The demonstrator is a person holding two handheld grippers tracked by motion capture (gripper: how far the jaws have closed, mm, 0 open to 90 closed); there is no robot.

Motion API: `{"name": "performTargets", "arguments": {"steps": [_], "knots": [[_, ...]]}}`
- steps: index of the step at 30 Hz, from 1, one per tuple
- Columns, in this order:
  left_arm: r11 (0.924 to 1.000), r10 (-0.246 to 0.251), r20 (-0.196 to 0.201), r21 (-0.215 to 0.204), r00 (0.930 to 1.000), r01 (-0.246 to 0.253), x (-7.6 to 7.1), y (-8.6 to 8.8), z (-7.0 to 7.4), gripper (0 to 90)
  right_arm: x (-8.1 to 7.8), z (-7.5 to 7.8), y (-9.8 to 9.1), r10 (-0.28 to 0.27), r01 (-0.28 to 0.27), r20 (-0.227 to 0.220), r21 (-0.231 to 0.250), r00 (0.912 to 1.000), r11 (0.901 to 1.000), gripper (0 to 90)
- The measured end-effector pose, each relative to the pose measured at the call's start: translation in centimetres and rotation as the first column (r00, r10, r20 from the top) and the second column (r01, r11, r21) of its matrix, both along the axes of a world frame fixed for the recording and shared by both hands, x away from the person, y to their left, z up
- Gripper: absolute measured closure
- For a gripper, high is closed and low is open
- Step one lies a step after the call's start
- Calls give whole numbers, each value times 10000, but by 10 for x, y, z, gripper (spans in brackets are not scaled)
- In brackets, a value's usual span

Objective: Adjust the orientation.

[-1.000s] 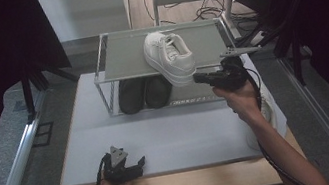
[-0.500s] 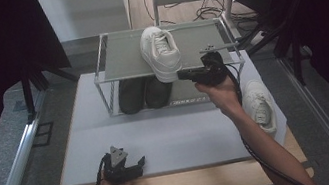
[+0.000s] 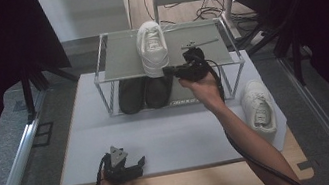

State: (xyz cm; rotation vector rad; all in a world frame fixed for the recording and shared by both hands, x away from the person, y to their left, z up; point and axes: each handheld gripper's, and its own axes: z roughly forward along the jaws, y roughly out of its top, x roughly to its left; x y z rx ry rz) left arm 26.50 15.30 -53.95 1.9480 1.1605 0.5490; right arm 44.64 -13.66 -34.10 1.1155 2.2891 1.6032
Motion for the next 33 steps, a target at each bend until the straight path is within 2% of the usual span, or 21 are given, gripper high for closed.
{"name": "performTargets", "arguments": {"steps": [5, 9, 14, 16, 20, 23, 28, 33], "knots": [[10000, -3, 2, -2, 10000, 3, 0, 0, 0, 137, 5, -3, 12, 99, -100, 131, 55, 9999, 9999, 900], [10000, -7, 1, -5, 10000, 7, 0, 0, 0, 137, 4, -3, 12, 113, -114, 114, 82, 9999, 9999, 900], [10000, -4, 3, -5, 10000, 4, 0, 0, 0, 137, -3, -7, 8, 128, -126, 73, -259, 9999, 9996, 859], [10000, -6, 0, -11, 10000, 6, 0, 0, 0, 137, -7, -8, 6, 143, -133, 178, -573, 9997, 9983, 831], [10000, -1, 1, -11, 10000, 1, 0, 0, 0, 137, -17, -10, 2, 234, -176, 492, -1150, 9985, 9932, 742], [10000, 0, 3, -14, 10000, 0, 0, 0, 0, 137, -25, -9, -3, 313, -181, 888, -1461, 9956, 9891, 663], [10000, 1, 4, -10, 10000, -1, 0, 0, 0, 137, -38, -13, -13, 515, -293, 1081, -1981, 9928, 9797, 513], [10000, -7, -22, 19, 10000, 7, 0, 0, 0, 137, -49, -19, -24, 733, -446, 1195, -2276, 9901, 9727, 420]]}}
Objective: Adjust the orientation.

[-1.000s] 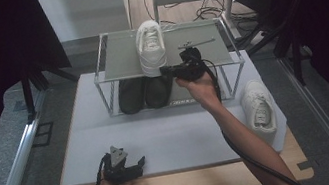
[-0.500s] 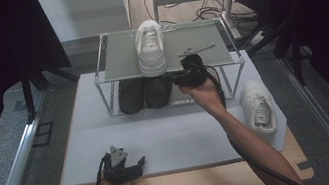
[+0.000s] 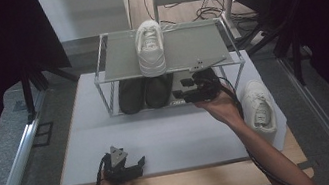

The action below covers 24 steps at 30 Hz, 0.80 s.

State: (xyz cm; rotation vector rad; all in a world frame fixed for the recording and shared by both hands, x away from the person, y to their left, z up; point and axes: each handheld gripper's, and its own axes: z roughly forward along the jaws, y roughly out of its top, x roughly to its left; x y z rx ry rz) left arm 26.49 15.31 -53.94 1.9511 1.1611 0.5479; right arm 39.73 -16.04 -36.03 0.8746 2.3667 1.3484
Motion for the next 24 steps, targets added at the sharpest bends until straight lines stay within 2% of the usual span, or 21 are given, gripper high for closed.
{"name": "performTargets", "arguments": {"steps": [2, 5, 12, 17, 23, 24], "knots": [[10000, 4, -1, 4, 10000, -4, 0, 0, 0, 137, -4, -4, -5, 19, -19, -94, -32, 10000, 10000, 356], [10000, 10, 2, -21, 10000, -10, 0, 0, 0, 137, -10, -9, -12, -140, 141, 10, -242, 9999, 9996, 317], [10000, -10, -15, 13, 10000, 10, 0, 0, 0, 136, -22, -20, -28, -206, 200, -131, -437, 9997, 9988, 264], [10000, -11, -14, 14, 10000, 11, 0, 0, 0, 137, -33, -28, -38, -317, 323, 94, -804, 9995, 9962, 231], [10000, 5, -3, -7, 10000, -5, 0, 0, 0, 137, -44, -33, -49, -451, 461, 138, -900, 9989, 9949, 174], [10000, 7, -2, -10, 10000, -7, 0, 0, 0, 136, -46, -34, -52, -458, 480, 265, -907, 9986, 9947, 159]]}}
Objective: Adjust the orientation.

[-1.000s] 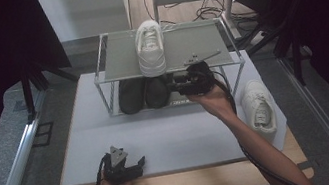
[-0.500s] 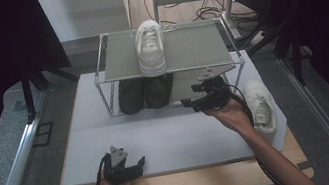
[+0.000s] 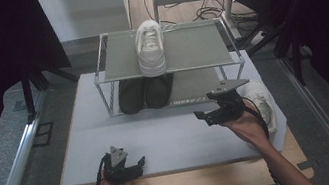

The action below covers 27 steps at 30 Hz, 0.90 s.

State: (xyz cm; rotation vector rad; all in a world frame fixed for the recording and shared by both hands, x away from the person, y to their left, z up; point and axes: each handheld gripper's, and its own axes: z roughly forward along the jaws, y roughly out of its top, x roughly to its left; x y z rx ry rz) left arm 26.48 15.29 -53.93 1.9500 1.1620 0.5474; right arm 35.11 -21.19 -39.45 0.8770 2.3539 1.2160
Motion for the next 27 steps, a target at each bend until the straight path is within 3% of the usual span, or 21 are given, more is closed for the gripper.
{"name": "performTargets", "arguments": {"steps": [3, 8, 17, 27], "knots": [[10000, 1, 0, 4, 10000, -1, 0, 0, 0, 136, -8, -2, -8, -211, 209, 268, 80, 9994, 9997, 162], [10000, -17, -9, 30, 10000, 17, 0, 0, 0, 137, -15, -4, -22, -465, 456, 329, 272, 9984, 9986, 162], [10000, 2, 2, 4, 10000, -2, 0, 0, 0, 136, -26, -9, -48, -703, 704, -135, 47, 9974, 9975, 143], [10000, 10, 12, -10, 10000, -10, 0, 0, 0, 136, -30, -16, -74, -1501, 1508, -916, 6, 9844, 9886, 100]]}}
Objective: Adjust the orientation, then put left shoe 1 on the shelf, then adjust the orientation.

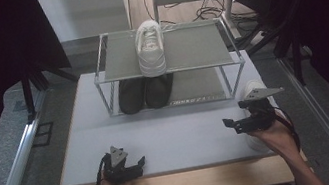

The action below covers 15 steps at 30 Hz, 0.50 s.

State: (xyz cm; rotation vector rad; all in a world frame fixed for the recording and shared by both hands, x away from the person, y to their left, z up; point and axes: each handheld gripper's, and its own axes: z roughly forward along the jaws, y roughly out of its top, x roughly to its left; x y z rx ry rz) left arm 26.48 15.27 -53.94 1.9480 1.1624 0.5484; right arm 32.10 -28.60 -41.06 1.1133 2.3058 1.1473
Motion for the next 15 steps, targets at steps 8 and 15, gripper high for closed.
{"name": "performTargets", "arguments": {"steps": [8, 15], "knots": [[10000, -20, -21, 41, 10000, 20, 0, 0, 0, 137, -5, 1, -17, -658, 656, -63, -274, 9978, 9975, 121], [10000, -23, -22, 47, 10000, 24, 0, 0, 0, 137, -7, 4, -35, -1351, 1351, 25, -241, 9908, 9905, 223]]}}
